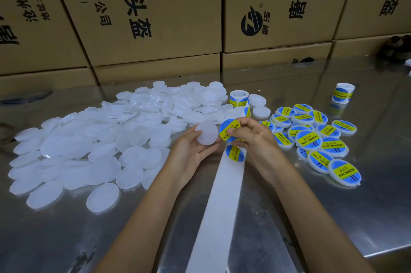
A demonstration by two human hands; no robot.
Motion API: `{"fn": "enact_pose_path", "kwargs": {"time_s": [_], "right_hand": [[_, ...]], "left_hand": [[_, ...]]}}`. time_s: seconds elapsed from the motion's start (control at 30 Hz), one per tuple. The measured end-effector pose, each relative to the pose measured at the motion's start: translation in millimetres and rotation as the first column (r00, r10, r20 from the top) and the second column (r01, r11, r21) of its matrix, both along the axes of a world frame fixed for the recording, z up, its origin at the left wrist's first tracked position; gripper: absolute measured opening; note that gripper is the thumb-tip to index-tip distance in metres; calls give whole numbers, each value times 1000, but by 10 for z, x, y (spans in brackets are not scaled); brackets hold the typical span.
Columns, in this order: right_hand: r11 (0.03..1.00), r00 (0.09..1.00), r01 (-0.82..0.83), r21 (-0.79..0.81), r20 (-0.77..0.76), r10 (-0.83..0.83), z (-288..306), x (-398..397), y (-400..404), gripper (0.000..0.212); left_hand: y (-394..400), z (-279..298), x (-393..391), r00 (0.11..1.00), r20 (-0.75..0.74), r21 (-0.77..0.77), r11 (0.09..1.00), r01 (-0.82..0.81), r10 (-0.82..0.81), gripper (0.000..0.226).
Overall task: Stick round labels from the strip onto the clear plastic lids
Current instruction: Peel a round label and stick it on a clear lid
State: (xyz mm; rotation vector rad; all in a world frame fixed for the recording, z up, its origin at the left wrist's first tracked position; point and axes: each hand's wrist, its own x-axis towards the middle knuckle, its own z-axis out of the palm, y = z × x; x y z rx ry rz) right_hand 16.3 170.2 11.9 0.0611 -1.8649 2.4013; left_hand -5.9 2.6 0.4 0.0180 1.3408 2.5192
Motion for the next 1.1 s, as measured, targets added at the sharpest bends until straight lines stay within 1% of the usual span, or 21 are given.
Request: {"fn": "enact_pose_path", "kwargs": {"time_s": [0.13,0.27,0.5,0.67,0.77,0.93,1.1], "right_hand": [[996,999,53,72,-5,-53,-3,26,-132,16],[979,989,149,142,-48,-143,-4,32,-221,19],[952,974,209,225,-137,-182,-19,33,-244,20],[937,966,235,258,-172,-195,-50,17,-242,21],[928,962,249,276,-180,-204,-66,9,-239,20],[912,957,266,313,-201,-210,-87,-7,-231,23],[893,947,291,345,-239,-216,-122,-11,-227,25]], "left_hand": [[57,45,60,999,11,99,994,46,-47,35],[124,78,102,995,17,121,988,91,-94,35],[177,76,134,996,22,15,997,82,-82,39],[194,98,159,997,17,14,997,71,-72,34],[199,104,171,997,10,-11,997,77,-77,33],[203,101,176,996,3,-29,995,92,-92,36],[215,95,173,998,5,-56,996,65,-65,37]]}}
